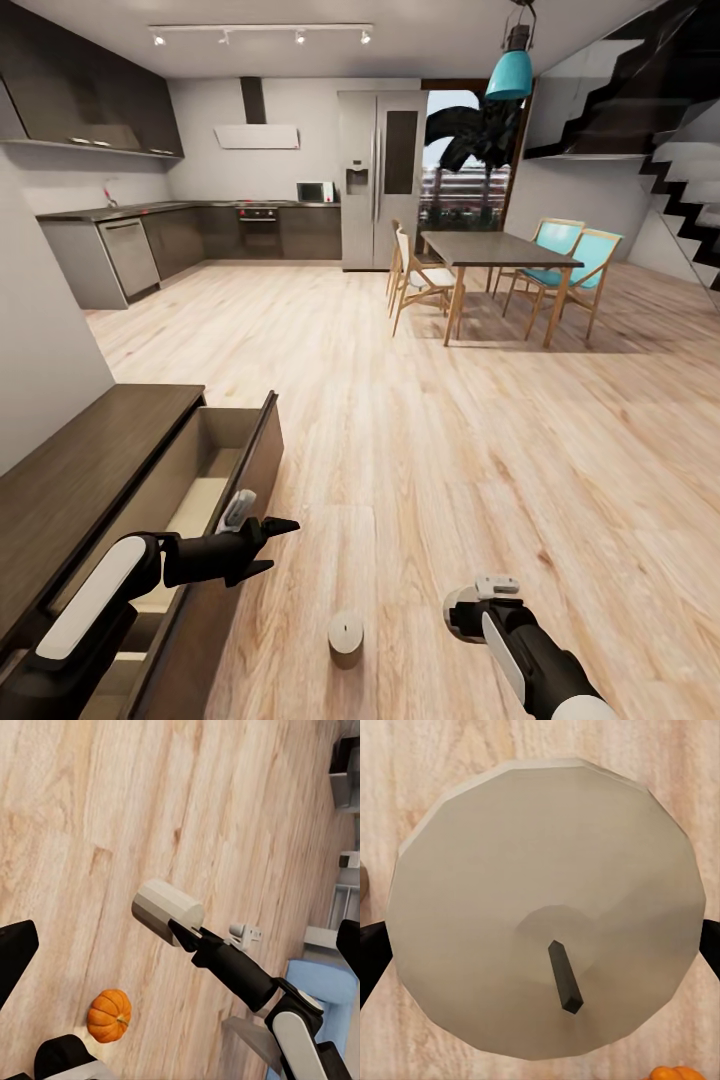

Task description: Place each of the two pumpkins and all three candles from the living room inside a cabinet in the living room (use any cabinet), then make sure every cabinet is closed, and position the cauldron so it is next to a table in the living room.

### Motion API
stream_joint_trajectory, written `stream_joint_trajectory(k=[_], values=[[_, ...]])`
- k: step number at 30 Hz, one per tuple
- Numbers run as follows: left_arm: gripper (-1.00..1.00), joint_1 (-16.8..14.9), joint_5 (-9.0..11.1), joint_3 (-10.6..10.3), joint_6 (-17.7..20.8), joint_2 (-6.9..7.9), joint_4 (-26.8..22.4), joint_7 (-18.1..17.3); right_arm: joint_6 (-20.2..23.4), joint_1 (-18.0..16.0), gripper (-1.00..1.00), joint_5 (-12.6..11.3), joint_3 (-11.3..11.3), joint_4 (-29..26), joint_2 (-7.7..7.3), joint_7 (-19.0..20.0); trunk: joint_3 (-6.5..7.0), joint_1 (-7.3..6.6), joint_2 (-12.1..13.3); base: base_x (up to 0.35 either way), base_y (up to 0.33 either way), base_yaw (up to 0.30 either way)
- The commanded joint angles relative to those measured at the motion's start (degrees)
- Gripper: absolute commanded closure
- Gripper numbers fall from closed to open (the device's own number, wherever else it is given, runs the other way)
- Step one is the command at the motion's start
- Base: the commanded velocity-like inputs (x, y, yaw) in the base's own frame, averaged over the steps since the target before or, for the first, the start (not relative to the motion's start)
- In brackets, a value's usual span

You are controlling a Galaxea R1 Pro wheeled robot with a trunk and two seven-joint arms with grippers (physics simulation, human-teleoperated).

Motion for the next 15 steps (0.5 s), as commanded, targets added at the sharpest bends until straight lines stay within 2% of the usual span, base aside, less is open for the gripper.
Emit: stream_joint_trajectory(k=[1, 15], values=[[-1.00, -0.04, 0.60, -0.06, -0.03, 0.05, -0.05, 0.58, 0.25, -0.02, 1.00, -0.52, 0.21, -0.09, -0.05, -0.45, -0.05, -0.01, -0.02, 0.000, -0.008, 0.004], [-1.00, -0.04, 0.60, -0.06, -0.03, 0.06, -0.05, 0.60, 0.25, -0.02, 1.00, -0.52, 0.21, -0.09, -0.08, -0.45, -0.05, -0.01, -0.02, 0.000, 0.024, 0.001]])
